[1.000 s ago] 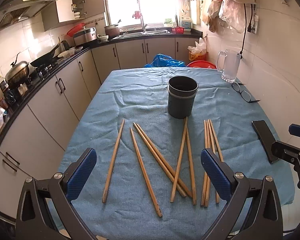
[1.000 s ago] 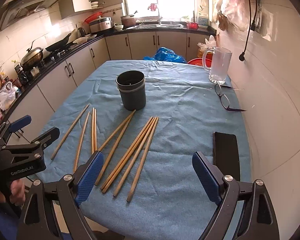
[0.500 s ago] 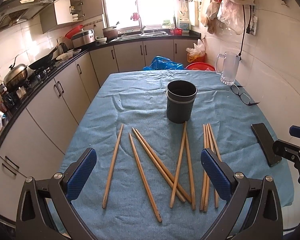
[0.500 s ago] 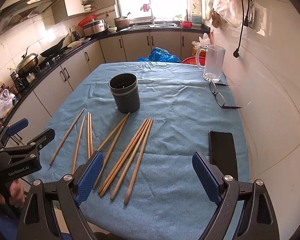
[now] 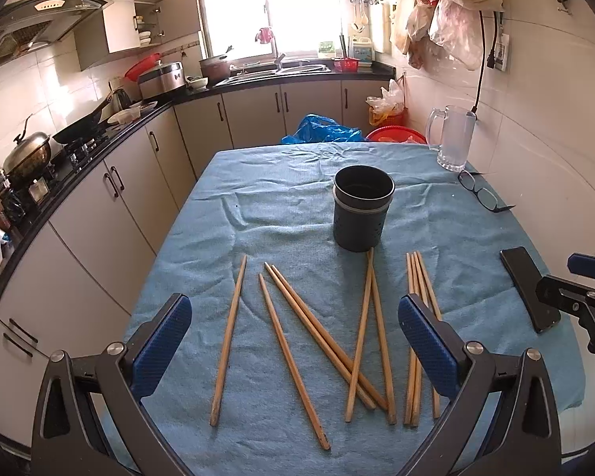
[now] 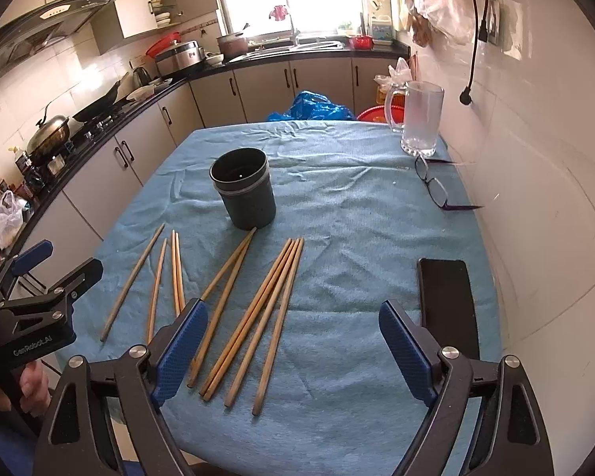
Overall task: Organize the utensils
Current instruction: 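Move both tools over the scattered wooden chopsticks on the blue cloth, then close the right tool on one chopstick while the left tool grasps another chopstick, then lift both held chopsticks upright and carry them above the black cup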
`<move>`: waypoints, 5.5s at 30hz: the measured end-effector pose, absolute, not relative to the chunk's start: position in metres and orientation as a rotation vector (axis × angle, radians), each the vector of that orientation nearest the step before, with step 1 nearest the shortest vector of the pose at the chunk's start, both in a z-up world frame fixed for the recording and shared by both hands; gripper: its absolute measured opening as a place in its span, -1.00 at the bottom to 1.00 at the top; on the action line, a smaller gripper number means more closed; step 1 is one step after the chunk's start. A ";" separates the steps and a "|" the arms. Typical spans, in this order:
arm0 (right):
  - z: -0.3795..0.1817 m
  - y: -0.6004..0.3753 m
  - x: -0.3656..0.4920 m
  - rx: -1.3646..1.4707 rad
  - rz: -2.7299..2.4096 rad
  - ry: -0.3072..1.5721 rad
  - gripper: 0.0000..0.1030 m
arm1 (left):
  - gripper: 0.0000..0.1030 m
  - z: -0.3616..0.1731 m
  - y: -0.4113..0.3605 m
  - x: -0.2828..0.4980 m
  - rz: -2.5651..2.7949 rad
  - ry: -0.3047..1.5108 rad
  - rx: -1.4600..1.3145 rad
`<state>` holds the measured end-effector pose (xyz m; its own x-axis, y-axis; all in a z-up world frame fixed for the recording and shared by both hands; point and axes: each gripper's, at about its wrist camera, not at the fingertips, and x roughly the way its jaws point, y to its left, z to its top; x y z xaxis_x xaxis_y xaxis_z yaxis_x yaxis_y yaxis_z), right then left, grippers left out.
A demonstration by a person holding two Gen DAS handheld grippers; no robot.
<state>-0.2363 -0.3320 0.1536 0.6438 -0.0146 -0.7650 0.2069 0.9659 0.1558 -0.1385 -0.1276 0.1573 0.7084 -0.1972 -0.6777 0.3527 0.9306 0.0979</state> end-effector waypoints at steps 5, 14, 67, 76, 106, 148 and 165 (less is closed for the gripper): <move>0.147 -0.332 -0.232 0.270 -0.133 0.895 0.70 | 1.00 0.154 -0.121 -0.132 -0.314 0.744 0.217; 0.130 -0.322 -0.227 0.317 -0.153 0.967 0.64 | 1.00 0.136 -0.107 -0.122 -0.347 0.817 0.216; 0.009 -0.371 -0.126 0.463 -0.219 1.321 -0.83 | 0.06 0.044 -0.186 -0.011 -0.590 1.241 0.216; 0.007 -0.377 -0.131 0.497 -0.187 1.320 -0.83 | -0.27 0.021 -0.208 -0.008 -0.588 1.301 0.308; 0.075 -0.376 -0.139 0.488 -0.117 1.110 -0.85 | -0.87 0.101 -0.168 -0.017 -0.559 1.109 0.061; 0.234 -0.377 -0.163 0.503 -0.035 0.672 -0.85 | -0.87 0.255 -0.136 -0.039 -0.543 0.806 0.031; 0.278 -0.387 -0.108 0.471 -0.062 0.618 -0.85 | -0.87 0.277 -0.175 0.010 -0.582 0.760 0.024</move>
<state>-0.1075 -0.3875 0.2783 0.8164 0.0823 -0.5716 0.1947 0.8926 0.4067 0.0098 -0.1749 0.2771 0.5758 -0.4888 -0.6554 0.5057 0.8428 -0.1843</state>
